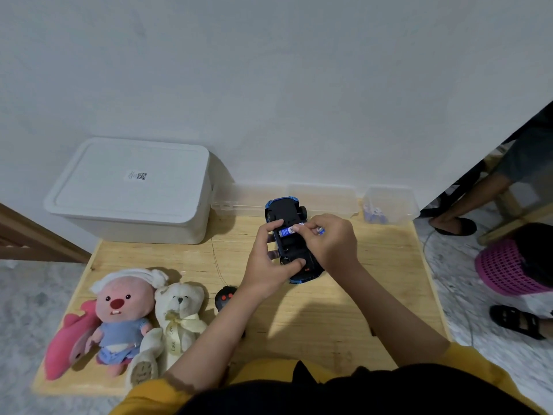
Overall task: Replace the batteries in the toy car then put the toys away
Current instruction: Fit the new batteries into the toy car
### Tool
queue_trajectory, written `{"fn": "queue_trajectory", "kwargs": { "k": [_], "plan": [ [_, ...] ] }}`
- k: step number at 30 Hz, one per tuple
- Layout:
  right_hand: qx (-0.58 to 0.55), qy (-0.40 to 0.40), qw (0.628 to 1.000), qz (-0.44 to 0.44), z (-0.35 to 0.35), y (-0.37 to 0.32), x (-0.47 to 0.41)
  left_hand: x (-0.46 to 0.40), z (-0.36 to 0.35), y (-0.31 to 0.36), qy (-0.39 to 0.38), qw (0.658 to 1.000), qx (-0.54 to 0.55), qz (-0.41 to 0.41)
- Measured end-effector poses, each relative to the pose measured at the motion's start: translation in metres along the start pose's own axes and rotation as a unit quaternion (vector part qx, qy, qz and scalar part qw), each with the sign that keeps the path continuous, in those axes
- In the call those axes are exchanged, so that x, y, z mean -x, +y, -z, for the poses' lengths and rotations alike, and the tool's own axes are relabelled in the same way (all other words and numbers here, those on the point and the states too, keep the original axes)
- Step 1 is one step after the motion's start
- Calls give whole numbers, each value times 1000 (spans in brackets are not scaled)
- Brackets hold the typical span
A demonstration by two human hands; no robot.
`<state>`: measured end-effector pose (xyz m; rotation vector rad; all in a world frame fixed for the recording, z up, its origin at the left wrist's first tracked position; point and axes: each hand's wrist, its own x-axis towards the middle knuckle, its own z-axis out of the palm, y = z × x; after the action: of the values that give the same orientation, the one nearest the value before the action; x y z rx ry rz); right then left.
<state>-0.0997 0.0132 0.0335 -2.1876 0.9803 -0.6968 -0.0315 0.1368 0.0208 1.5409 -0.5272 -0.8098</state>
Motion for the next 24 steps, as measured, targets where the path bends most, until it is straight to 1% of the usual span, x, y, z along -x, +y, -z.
{"fn": "queue_trajectory", "kwargs": {
  "k": [2,4,11,17,19,22,24],
  "plan": [
    [44,-10,998,41,1,-1,-1,1,-1,3,0,1000,-3,-7],
    [75,-24,995,63,4,-3,-3,2,-1,5,-1,1000,-6,-17],
    [101,-97,989,46,11,-10,-11,5,5,7,-11,999,-18,-35],
    [126,-170,977,39,15,-8,-26,4,0,9,-11,1000,1,8],
    [84,-155,984,36,15,-9,-25,4,0,8,-22,1000,6,15],
    [-26,-91,995,33,13,-15,-17,4,-3,9,-45,999,7,24],
    [-66,-58,995,36,10,-21,-12,5,-5,9,-58,998,10,27]
  ]
}}
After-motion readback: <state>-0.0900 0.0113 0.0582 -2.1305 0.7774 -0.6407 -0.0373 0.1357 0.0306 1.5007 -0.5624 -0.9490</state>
